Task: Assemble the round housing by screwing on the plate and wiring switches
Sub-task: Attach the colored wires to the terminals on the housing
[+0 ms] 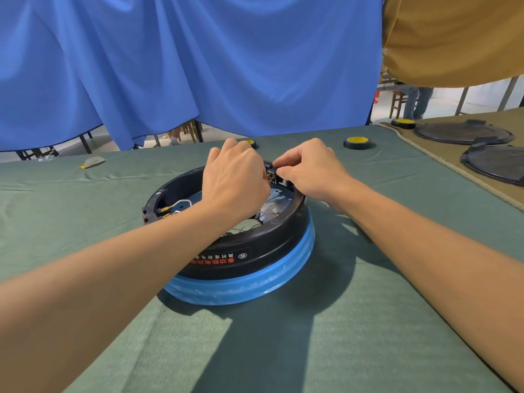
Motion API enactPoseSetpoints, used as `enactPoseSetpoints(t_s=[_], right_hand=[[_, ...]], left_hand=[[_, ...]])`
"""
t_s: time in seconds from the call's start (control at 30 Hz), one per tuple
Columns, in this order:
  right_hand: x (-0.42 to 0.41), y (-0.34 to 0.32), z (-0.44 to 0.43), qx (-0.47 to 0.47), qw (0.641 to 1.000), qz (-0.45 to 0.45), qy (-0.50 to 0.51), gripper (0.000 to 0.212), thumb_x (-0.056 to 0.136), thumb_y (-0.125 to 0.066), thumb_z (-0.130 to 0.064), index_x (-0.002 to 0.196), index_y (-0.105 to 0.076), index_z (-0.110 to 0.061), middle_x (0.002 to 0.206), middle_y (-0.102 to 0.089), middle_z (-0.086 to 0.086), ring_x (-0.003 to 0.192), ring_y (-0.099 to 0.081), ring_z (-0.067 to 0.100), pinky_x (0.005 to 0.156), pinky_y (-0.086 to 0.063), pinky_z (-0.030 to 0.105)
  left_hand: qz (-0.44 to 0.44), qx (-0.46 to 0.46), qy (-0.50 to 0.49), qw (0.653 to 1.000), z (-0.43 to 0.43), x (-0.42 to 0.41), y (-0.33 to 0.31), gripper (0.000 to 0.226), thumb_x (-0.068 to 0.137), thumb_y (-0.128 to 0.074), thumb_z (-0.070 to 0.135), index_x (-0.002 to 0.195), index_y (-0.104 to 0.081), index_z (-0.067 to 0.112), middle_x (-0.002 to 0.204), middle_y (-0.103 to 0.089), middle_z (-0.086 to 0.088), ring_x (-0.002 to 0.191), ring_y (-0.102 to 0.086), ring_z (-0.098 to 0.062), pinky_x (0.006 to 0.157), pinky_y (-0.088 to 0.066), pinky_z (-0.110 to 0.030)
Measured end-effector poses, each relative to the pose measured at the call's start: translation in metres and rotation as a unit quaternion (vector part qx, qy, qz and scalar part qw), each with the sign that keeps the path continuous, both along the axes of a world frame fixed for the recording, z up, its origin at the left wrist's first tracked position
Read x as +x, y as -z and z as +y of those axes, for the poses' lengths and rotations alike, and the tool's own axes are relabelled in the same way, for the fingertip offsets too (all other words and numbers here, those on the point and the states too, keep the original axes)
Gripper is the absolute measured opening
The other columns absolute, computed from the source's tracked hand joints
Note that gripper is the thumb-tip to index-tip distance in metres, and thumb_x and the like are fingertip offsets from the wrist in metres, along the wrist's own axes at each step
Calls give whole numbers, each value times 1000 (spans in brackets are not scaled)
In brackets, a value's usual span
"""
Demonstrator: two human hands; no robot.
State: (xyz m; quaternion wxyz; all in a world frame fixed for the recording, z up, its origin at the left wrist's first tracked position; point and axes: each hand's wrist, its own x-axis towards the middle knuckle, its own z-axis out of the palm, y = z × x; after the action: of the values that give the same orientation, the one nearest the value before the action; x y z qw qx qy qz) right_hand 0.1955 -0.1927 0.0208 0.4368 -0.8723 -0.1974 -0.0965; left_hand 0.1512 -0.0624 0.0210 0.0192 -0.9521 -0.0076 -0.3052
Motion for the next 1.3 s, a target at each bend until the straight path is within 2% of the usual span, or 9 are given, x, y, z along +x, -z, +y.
enactPoseSetpoints(t_s=[0.17,0.43,0.6,0.8,0.93,1.1,1.3], right_hand=[[0,0,1,-6,1000,-8,-2,21,90,-61,-10,104,-75,-15,103,-73,1,110,-57,17,90,-46,25],[1,1,1,4,1000,-1,2,22,89,-61,-9,103,-76,-16,102,-73,-2,108,-59,15,89,-45,23],[2,1,0,3,1000,5,2,24,88,-60,-9,101,-77,-19,101,-74,-4,108,-59,16,90,-46,25],[2,-1,1,-28,1000,-7,10,25,87,-59,-9,99,-77,-20,98,-73,-2,112,-57,24,97,-48,38],[2,0,2,-28,999,-13,16,24,88,-59,-9,101,-76,-19,100,-73,0,114,-55,24,98,-47,38],[1,0,1,-18,1000,-9,13,23,88,-60,-11,104,-76,-19,102,-74,0,111,-57,22,98,-47,33],[1,1,1,-18,1000,-5,25,24,88,-60,-10,100,-77,-21,104,-73,-2,111,-58,21,98,-47,37]], left_hand=[[7,16,5,1000,-2,3,0,15,92,-64,22,97,-75,14,116,-62,1,114,-44,-22,90,-28,-33],[21,-48,1,999,-8,7,-2,10,88,-68,11,95,-75,9,113,-62,-1,113,-45,-23,90,-30,-33],[12,-44,-4,999,-13,6,-2,12,88,-66,11,97,-74,8,113,-62,-2,113,-45,-24,92,-32,-35],[29,6,-17,999,-8,2,-5,14,94,-66,22,101,-75,15,113,-62,-2,112,-46,-24,88,-30,-34],[26,16,-26,999,-8,-2,-8,11,91,-68,20,97,-74,14,108,-62,-4,107,-46,-25,82,-25,-33],[31,23,-34,999,-3,-5,-7,14,92,-69,26,99,-73,15,110,-63,-3,108,-47,-24,90,-32,-38],[24,5,-17,1000,-7,-2,-3,8,87,-68,20,91,-72,14,115,-60,0,112,-45,-23,92,-29,-36]])
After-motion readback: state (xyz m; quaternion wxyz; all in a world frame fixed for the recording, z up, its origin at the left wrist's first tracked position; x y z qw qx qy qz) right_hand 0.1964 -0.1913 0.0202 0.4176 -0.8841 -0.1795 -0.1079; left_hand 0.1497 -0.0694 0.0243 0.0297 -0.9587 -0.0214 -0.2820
